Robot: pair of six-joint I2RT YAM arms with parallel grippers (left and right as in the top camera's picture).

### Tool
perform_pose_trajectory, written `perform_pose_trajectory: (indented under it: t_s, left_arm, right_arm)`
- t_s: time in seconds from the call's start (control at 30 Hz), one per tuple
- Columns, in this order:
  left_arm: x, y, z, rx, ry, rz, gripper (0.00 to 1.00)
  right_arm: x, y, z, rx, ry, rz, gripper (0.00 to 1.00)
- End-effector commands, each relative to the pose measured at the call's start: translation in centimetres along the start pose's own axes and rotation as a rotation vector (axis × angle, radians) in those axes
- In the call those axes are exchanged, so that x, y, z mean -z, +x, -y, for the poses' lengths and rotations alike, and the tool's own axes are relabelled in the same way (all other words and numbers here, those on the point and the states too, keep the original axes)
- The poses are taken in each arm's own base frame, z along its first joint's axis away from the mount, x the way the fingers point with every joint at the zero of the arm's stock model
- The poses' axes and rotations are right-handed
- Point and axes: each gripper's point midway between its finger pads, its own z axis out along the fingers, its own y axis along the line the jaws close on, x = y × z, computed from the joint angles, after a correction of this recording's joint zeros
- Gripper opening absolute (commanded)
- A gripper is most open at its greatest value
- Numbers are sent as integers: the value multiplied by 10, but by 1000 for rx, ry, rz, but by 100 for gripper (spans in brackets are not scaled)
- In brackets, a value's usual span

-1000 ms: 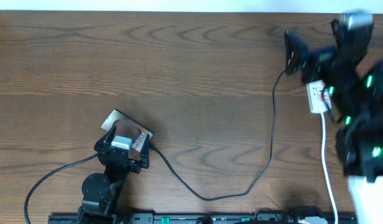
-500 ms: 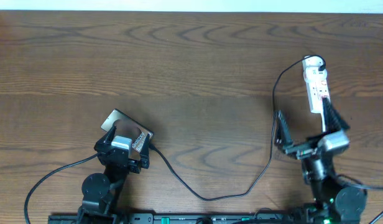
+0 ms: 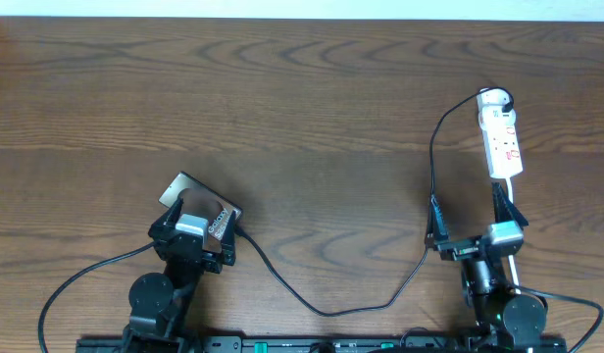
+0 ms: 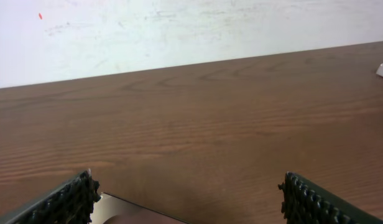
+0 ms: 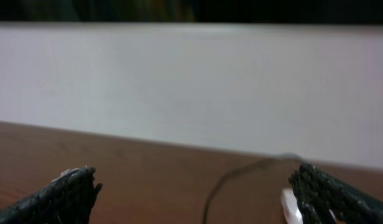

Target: Plug charger to phone and switch on socket

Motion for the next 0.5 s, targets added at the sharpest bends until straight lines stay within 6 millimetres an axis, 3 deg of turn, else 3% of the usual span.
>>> perform_pose_trajectory:
  t_s: [0.0,0.1,0.47]
  left_arm:
    - [-2,13,2,1,10,-28,93]
    - [-2,13,2,1,10,-29,93]
    - [-2,13,2,1,10,-29,93]
  right_arm:
    - [3,19,26,-45,148,-73,99]
    - [13,57,45,-144,278,-214,99]
    - [13,61,42,37,234,-254,99]
